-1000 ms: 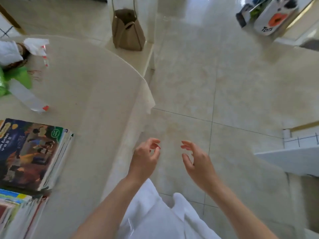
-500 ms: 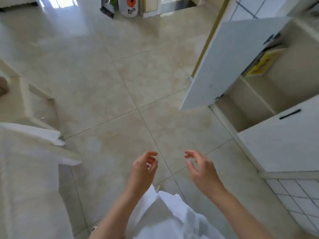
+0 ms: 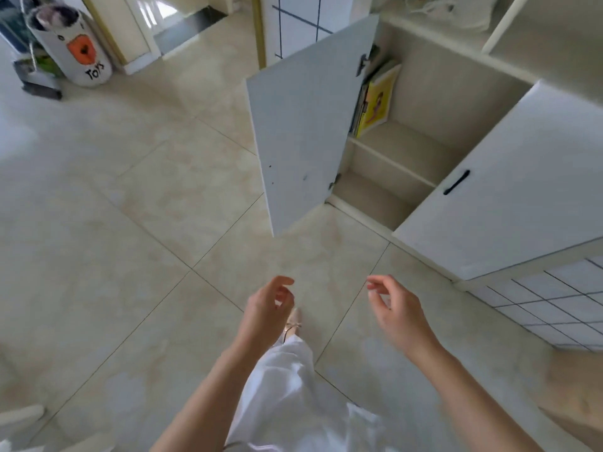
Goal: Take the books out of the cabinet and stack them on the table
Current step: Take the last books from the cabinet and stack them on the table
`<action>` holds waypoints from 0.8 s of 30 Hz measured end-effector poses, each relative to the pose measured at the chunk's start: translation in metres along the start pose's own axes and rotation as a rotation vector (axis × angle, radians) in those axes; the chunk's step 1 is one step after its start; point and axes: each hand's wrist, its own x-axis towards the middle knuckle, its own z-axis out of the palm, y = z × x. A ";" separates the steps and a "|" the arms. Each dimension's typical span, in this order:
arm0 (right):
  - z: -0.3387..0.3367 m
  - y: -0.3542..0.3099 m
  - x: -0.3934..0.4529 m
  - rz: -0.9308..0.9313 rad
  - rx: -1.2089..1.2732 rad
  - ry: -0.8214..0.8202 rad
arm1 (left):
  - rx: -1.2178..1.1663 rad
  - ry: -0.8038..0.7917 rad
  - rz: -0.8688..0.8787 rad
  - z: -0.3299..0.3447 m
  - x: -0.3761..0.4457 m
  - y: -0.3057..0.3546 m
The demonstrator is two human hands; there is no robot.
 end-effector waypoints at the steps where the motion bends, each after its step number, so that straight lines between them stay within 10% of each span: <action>1: -0.007 -0.006 0.019 0.024 0.013 0.015 | 0.027 -0.032 0.005 -0.001 0.020 0.008; 24: -0.195 -0.051 0.404 -0.042 -0.147 -0.006 | -0.047 -0.185 0.076 0.110 0.389 0.248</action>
